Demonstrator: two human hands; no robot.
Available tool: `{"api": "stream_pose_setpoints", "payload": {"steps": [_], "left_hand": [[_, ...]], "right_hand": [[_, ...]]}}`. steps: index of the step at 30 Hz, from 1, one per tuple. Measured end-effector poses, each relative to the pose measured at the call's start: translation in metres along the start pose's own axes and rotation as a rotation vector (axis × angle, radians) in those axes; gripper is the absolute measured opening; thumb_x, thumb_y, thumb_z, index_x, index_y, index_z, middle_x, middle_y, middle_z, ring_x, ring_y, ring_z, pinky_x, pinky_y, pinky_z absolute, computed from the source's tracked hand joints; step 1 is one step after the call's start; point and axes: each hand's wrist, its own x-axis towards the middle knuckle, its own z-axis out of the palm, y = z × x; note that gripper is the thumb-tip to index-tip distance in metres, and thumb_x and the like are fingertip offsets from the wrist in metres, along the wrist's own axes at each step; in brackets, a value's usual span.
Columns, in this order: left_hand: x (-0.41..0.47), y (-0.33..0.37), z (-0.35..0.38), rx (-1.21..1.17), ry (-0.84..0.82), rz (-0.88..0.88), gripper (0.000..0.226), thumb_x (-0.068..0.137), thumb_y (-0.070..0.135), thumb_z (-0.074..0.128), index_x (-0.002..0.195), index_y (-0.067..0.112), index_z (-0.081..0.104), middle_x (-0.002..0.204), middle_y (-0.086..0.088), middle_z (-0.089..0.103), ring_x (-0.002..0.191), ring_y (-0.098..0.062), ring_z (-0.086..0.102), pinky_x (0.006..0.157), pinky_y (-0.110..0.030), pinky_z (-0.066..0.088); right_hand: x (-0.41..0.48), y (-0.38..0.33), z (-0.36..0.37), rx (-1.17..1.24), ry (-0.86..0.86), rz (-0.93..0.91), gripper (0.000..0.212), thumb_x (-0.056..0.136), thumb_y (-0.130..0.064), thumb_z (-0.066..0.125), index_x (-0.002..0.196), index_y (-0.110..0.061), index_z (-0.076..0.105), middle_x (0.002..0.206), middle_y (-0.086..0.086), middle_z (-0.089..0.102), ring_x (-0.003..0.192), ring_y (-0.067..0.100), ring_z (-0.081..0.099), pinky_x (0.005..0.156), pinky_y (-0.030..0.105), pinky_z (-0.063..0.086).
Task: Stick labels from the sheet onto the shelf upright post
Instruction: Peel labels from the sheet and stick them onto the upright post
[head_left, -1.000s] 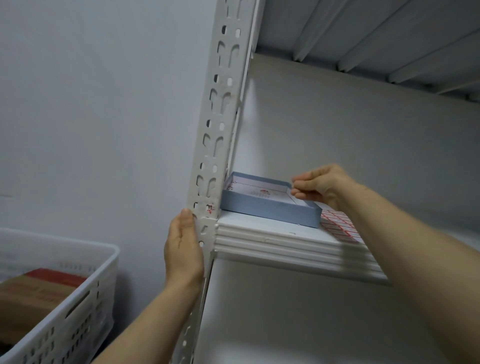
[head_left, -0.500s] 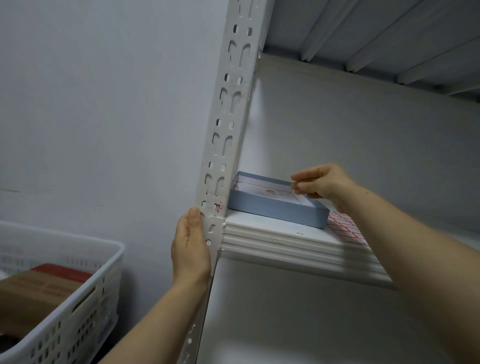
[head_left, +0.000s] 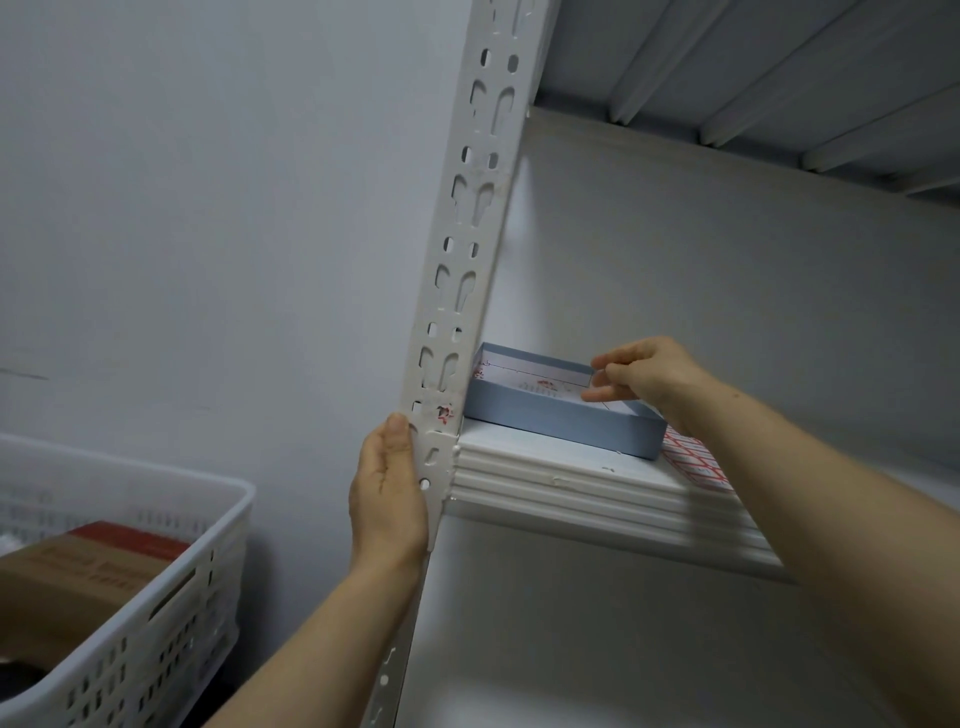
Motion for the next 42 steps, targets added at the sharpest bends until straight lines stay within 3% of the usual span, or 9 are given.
{"api": "stream_pose_setpoints", "payload": {"steps": [4, 7, 8, 12, 15, 18, 21, 25, 42], "left_hand": [[0.001, -0.001, 0.000, -0.002, 0.001, -0.010, 0.043, 0.097, 0.044, 0.037, 0.119, 0.014, 0.057, 0.116, -0.006, 0.064, 0.109, -0.020, 0.058, 0.096, -0.032, 0.044], [0.002, -0.001, 0.000, -0.009, -0.001, -0.010, 0.044, 0.096, 0.044, 0.038, 0.120, 0.013, 0.057, 0.117, -0.007, 0.064, 0.111, -0.021, 0.058, 0.099, -0.034, 0.044], [0.002, -0.001, 0.000, -0.012, -0.001, -0.007, 0.043, 0.096, 0.044, 0.038, 0.119, 0.013, 0.058, 0.117, -0.007, 0.064, 0.111, -0.021, 0.058, 0.098, -0.033, 0.044], [0.000, 0.001, 0.000, -0.031, -0.007, -0.022, 0.042, 0.097, 0.044, 0.038, 0.119, 0.014, 0.058, 0.114, -0.005, 0.064, 0.107, -0.019, 0.058, 0.093, -0.029, 0.044], [-0.002, 0.004, 0.000, -0.064, -0.031, -0.053, 0.031, 0.098, 0.038, 0.041, 0.109, 0.016, 0.060, 0.105, -0.001, 0.065, 0.096, -0.014, 0.060, 0.085, -0.026, 0.045], [-0.004, 0.006, -0.003, -0.018, -0.099, -0.043, 0.021, 0.093, 0.026, 0.051, 0.109, 0.015, 0.060, 0.099, 0.001, 0.066, 0.085, -0.012, 0.060, 0.079, -0.028, 0.049], [-0.004, 0.008, -0.006, 0.017, -0.133, -0.038, 0.023, 0.089, 0.025, 0.058, 0.110, 0.017, 0.061, 0.102, 0.000, 0.068, 0.090, -0.016, 0.062, 0.086, -0.037, 0.051], [-0.004, 0.011, -0.007, -0.019, -0.110, -0.057, 0.027, 0.084, 0.027, 0.066, 0.109, 0.016, 0.065, 0.101, -0.003, 0.071, 0.095, -0.018, 0.067, 0.088, -0.037, 0.053], [-0.002, 0.012, -0.006, -0.129, -0.114, -0.098, 0.024, 0.081, 0.025, 0.071, 0.101, 0.014, 0.069, 0.095, -0.003, 0.074, 0.084, -0.014, 0.069, 0.074, -0.024, 0.056]], "right_hand": [[-0.005, -0.007, -0.001, 0.083, -0.004, 0.037, 0.032, 0.101, -0.009, 0.035, 0.125, 0.004, 0.050, 0.087, 0.016, 0.068, 0.067, 0.023, 0.067, 0.090, 0.021, 0.047], [-0.008, -0.012, -0.001, 0.141, -0.020, 0.073, 0.030, 0.100, -0.015, 0.038, 0.121, 0.003, 0.050, 0.072, 0.010, 0.073, 0.073, 0.012, 0.063, 0.066, 0.004, 0.040], [-0.008, -0.012, -0.001, 0.120, -0.016, 0.066, 0.030, 0.099, -0.016, 0.041, 0.120, 0.003, 0.051, 0.067, 0.007, 0.073, 0.074, 0.007, 0.060, 0.069, 0.005, 0.038], [-0.004, -0.004, 0.000, -0.034, -0.012, -0.031, 0.038, 0.085, 0.003, 0.063, 0.122, 0.001, 0.055, 0.095, 0.019, 0.068, 0.065, 0.016, 0.067, 0.075, 0.016, 0.053], [-0.009, -0.005, 0.010, -0.230, 0.120, -0.193, 0.029, 0.090, -0.017, 0.061, 0.117, -0.008, 0.064, 0.100, 0.006, 0.070, 0.080, 0.018, 0.067, 0.094, 0.034, 0.050], [-0.035, -0.017, 0.028, -0.046, 0.242, -0.405, 0.021, 0.092, -0.022, 0.057, 0.109, -0.016, 0.069, 0.100, -0.001, 0.070, 0.093, 0.011, 0.064, 0.090, 0.027, 0.049], [-0.068, -0.027, 0.059, 0.277, 0.003, -0.403, 0.022, 0.095, -0.007, 0.050, 0.112, -0.013, 0.063, 0.100, 0.005, 0.068, 0.087, 0.016, 0.066, 0.081, 0.028, 0.057], [-0.085, -0.031, 0.093, 0.441, -0.223, -0.319, 0.035, 0.092, 0.007, 0.041, 0.095, -0.018, 0.065, 0.098, 0.002, 0.070, 0.101, 0.023, 0.066, 0.091, 0.034, 0.054], [-0.080, -0.030, 0.093, 0.555, -0.306, -0.291, 0.038, 0.084, 0.016, 0.044, 0.101, -0.010, 0.066, 0.099, 0.008, 0.072, 0.093, 0.021, 0.069, 0.081, 0.027, 0.057]]}}
